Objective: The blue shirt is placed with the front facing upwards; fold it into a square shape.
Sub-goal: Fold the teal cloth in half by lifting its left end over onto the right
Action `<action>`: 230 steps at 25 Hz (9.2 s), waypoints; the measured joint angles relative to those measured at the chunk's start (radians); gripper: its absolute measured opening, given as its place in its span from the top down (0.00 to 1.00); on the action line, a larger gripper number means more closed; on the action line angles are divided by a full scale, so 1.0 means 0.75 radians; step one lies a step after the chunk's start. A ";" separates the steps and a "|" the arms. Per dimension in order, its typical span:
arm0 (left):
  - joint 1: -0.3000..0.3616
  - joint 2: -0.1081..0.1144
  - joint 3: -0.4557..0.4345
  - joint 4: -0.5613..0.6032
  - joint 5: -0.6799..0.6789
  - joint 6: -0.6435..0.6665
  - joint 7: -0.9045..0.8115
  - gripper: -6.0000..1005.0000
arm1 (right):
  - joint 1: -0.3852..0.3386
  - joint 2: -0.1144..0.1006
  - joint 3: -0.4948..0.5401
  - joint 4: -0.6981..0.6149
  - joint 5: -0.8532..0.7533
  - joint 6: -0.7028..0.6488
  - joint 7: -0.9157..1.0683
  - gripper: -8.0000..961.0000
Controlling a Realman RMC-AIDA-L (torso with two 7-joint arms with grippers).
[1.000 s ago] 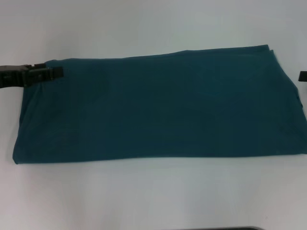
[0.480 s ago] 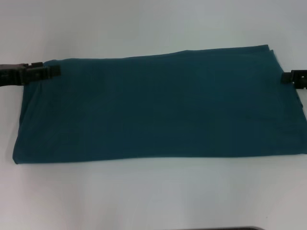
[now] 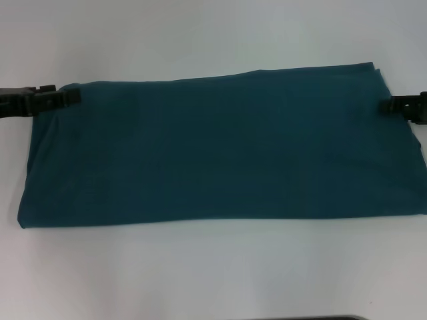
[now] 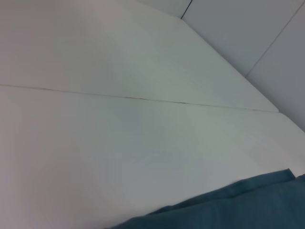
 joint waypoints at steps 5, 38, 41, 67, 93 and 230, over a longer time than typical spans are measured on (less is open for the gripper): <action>0.000 0.000 0.000 0.002 0.000 -0.008 0.000 0.30 | 0.023 0.008 -0.005 0.000 0.007 0.044 -0.001 0.32; -0.016 0.004 0.000 0.032 0.000 -0.041 0.020 0.31 | -0.053 -0.008 -0.001 0.058 0.049 0.062 0.027 0.33; -0.016 0.004 0.003 0.034 0.000 -0.042 0.020 0.31 | -0.068 -0.018 -0.001 0.070 0.036 0.050 0.050 0.33; -0.029 0.010 0.004 0.036 0.000 -0.046 0.020 0.31 | -0.036 0.040 -0.008 0.036 0.029 0.065 0.038 0.33; -0.033 0.010 0.004 0.049 0.000 -0.060 0.035 0.31 | -0.046 0.048 0.002 0.027 0.097 0.089 -0.029 0.33; -0.037 -0.008 0.015 0.046 -0.030 -0.051 0.067 0.31 | -0.067 0.015 0.088 0.102 0.054 0.120 0.041 0.97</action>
